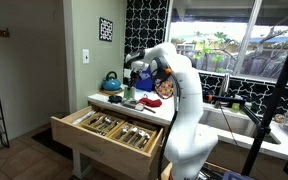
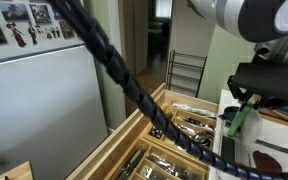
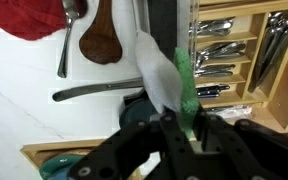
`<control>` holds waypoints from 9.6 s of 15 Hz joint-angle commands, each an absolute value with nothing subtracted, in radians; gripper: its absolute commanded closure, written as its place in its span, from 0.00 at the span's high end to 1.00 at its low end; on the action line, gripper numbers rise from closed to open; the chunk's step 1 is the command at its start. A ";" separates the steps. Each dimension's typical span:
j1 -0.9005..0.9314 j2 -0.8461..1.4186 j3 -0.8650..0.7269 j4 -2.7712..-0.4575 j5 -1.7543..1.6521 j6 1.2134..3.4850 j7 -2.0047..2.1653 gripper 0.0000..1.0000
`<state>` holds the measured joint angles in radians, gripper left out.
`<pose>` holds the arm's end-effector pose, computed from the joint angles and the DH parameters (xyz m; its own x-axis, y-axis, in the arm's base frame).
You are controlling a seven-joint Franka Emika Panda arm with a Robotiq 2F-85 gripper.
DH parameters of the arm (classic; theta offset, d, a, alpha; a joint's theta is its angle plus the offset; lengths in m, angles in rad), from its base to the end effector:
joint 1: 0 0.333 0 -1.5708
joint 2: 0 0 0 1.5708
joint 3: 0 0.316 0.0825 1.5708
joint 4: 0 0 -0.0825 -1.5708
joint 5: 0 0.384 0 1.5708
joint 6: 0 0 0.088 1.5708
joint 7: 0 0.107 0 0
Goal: Take the sponges out of the tray then put the tray in the drawer
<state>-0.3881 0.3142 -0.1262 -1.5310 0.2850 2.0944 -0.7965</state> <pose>0.6039 -0.3131 0.5042 0.9280 0.1712 0.3309 0.1798 -0.9837 0.0047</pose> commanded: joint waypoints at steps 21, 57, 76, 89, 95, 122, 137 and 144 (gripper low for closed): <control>-0.303 0.516 -0.199 -1.264 -0.389 1.648 -0.583 0.05; -0.392 0.759 -0.099 -0.963 -0.099 1.703 -0.665 1.00; -0.415 0.727 -0.045 -1.083 0.018 1.780 -0.745 0.12; -0.304 0.528 0.032 -1.325 -0.093 1.708 -1.035 0.02; -0.165 0.462 0.024 -1.497 -0.219 1.755 -1.151 0.02; -0.128 0.423 0.054 -1.843 -0.273 2.100 -1.873 0.02; -0.149 0.396 0.022 -1.978 -0.226 2.253 -1.893 0.02; -0.155 0.399 0.022 -1.994 -0.174 2.272 -1.881 0.02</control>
<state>-0.1459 0.4263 0.0223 -1.9511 -0.1997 2.2361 -1.8652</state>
